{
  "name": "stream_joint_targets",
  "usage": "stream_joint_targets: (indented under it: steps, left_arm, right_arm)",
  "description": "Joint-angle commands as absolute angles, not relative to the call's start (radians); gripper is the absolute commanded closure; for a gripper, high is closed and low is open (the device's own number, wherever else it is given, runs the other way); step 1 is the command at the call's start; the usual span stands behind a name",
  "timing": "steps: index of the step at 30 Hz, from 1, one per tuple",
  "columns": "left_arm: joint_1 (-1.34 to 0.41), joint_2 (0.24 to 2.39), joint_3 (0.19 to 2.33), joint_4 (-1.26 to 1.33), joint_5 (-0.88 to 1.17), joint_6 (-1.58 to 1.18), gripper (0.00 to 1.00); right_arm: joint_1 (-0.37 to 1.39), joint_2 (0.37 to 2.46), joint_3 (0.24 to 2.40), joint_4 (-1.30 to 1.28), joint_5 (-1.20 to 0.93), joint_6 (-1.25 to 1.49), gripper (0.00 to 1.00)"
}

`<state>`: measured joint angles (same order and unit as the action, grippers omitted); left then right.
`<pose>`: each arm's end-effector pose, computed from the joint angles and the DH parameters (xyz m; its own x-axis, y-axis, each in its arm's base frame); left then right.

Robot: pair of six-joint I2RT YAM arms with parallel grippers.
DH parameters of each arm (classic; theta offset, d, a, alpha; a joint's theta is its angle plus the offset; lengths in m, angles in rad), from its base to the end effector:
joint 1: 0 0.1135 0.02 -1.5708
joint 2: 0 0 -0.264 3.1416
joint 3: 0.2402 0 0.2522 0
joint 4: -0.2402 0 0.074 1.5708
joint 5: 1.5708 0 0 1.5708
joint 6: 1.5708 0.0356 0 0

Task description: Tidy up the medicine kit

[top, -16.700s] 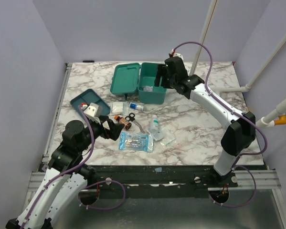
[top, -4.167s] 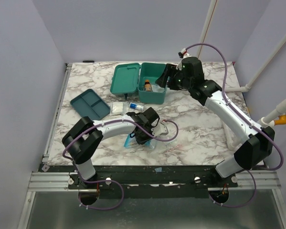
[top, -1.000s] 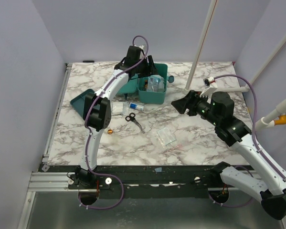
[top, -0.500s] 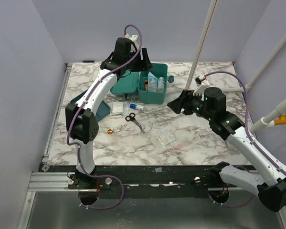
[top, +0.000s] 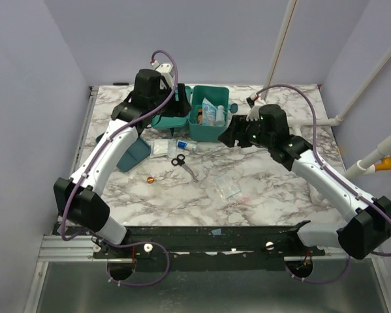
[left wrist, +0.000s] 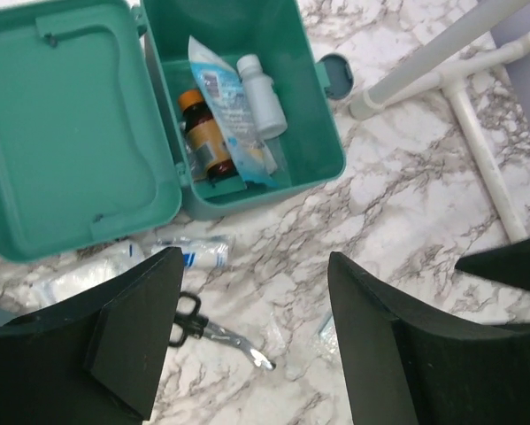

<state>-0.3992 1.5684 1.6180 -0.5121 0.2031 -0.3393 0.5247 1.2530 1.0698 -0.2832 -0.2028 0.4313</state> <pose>0.3275 -0.1460 0.4010 -0.5697 -0.1135 -0.8140 0.3790 0.8425 -0.3827 0.2444 0.1497 0.3297 -0.6238 0.1121 -0.7735 -0.4245 0.7824 0.4557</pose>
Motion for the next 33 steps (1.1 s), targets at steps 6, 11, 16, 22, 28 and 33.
stream_joint_targets:
  steps: [6, 11, 16, 22, 28, 33]
  left_arm:
    - [-0.4, 1.255, 1.31, -0.524, 0.076, -0.312, 0.32]
    - [-0.399, 1.104, 1.187, -0.555, 0.057, -0.296, 0.32]
    - [-0.399, 0.988, 1.062, -0.598, 0.089, -0.278, 0.31]
    - [-0.399, 0.849, 0.941, -0.624, 0.106, -0.251, 0.29]
    - [-0.399, 0.771, 0.893, -0.617, 0.146, -0.261, 0.28]
    - [-0.398, 0.723, 0.838, -0.588, 0.169, -0.273, 0.27]
  right_arm:
    - [0.54, 1.466, 1.292, -0.258, -0.091, 0.369, 0.3]
    - [0.54, 1.62, 1.422, -0.294, -0.008, 0.276, 0.3]
    - [0.54, 1.751, 1.499, -0.304, -0.073, 0.092, 0.33]
    - [0.54, 1.812, 1.477, -0.238, -0.155, -0.164, 0.34]
    - [0.541, 1.818, 1.428, -0.141, -0.265, -0.361, 0.33]
    - [0.543, 1.85, 1.45, -0.166, -0.35, -0.5, 0.33]
